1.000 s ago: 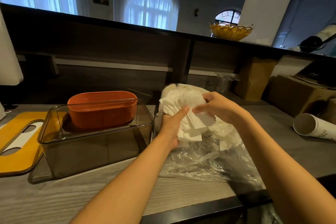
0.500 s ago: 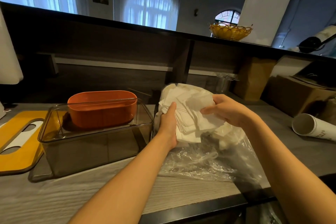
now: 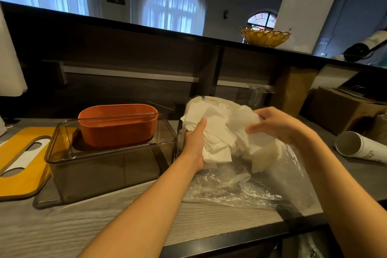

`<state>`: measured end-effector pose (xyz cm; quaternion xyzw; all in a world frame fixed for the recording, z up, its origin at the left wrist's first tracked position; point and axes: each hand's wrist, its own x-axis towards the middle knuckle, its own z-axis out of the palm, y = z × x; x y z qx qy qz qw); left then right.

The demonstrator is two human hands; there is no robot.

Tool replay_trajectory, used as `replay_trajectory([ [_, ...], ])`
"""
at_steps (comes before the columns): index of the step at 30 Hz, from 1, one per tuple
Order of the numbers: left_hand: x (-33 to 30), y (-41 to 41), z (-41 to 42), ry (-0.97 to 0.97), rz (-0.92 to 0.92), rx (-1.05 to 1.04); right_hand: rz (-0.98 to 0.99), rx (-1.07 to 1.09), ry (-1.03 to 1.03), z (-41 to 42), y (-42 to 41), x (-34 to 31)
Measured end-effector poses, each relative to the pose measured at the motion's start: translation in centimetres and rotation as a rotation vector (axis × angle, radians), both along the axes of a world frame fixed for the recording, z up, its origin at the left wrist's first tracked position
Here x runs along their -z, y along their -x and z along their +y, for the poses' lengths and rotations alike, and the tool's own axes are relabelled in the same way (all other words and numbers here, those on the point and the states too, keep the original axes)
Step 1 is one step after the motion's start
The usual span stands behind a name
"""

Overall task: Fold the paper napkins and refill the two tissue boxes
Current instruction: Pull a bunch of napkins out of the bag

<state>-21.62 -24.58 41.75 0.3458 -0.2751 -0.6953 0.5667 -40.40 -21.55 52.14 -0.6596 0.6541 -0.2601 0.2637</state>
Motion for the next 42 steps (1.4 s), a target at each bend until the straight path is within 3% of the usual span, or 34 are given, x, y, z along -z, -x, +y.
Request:
replay_trajectory([
  [2, 0.0, 0.0, 0.0, -0.003, -0.018, 0.000, -0.060, 0.040, 0.094, 0.4, 0.9, -0.9],
  [6, -0.1, -0.1, 0.2, 0.001, -0.021, 0.036, -0.335, -0.193, 0.093, 1.1, 0.1, -2.6],
  [12, -0.9, -0.5, 1.1, 0.014, 0.122, 0.124, -0.082, -0.216, 0.037, -1.6, -4.0, 0.2],
  [18, -1.5, -0.5, 1.5, -0.015, 0.051, 0.099, 0.085, -0.105, 0.063, -2.2, -4.7, 1.3],
  [30, -1.6, -0.4, 1.5, -0.051, 0.091, 0.050, -0.048, -0.039, 0.106, -1.0, -2.2, -1.4],
  [35, -0.6, -0.4, 0.7, -0.027, 0.111, 0.080, -0.222, -0.205, 0.000, -2.3, -2.6, -4.0],
  [39, -0.3, -0.3, 0.3, -0.013, 0.159, 0.043, -0.139, -0.321, -0.086, -3.7, -4.5, -4.4],
  [42, -0.3, -0.3, 0.3, -0.012, 0.152, 0.020, 0.057, -0.328, -0.124, -4.6, -5.8, -3.9],
])
